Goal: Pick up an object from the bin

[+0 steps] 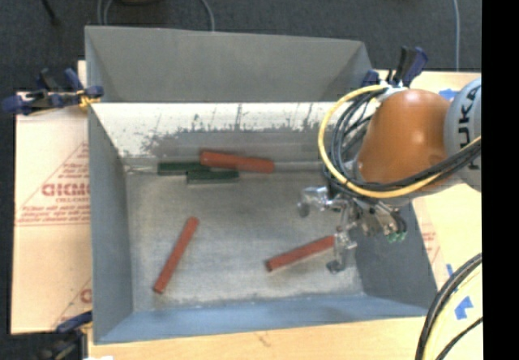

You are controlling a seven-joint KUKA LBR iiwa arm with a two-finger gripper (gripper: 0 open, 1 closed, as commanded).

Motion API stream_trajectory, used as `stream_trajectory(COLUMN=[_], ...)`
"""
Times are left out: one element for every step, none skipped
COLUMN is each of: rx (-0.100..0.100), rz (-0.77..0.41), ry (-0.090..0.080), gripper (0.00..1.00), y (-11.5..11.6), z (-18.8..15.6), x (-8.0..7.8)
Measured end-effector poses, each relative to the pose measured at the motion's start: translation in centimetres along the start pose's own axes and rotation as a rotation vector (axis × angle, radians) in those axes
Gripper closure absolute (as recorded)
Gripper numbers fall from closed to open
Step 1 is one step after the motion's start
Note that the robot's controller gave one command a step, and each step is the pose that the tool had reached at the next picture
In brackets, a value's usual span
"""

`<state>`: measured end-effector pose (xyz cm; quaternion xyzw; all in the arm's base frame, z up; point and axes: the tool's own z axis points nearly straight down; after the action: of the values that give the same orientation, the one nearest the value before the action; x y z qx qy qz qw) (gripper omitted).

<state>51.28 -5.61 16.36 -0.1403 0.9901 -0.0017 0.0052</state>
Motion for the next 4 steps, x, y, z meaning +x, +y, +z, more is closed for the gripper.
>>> stream_trajectory(rx=[-0.007, -0.003, 0.0, -0.002], rz=[-0.097, 0.067, 0.0, 0.15], ry=[0.011, 0.004, 0.004, 0.004], gripper=[0.0, 0.0, 0.0, 1.0], y=[0.6, -4.5, -1.1, -1.0], z=[2.9, 2.6, 7.8, 9.2], x=[-0.7, 1.0, 2.4, 0.3])
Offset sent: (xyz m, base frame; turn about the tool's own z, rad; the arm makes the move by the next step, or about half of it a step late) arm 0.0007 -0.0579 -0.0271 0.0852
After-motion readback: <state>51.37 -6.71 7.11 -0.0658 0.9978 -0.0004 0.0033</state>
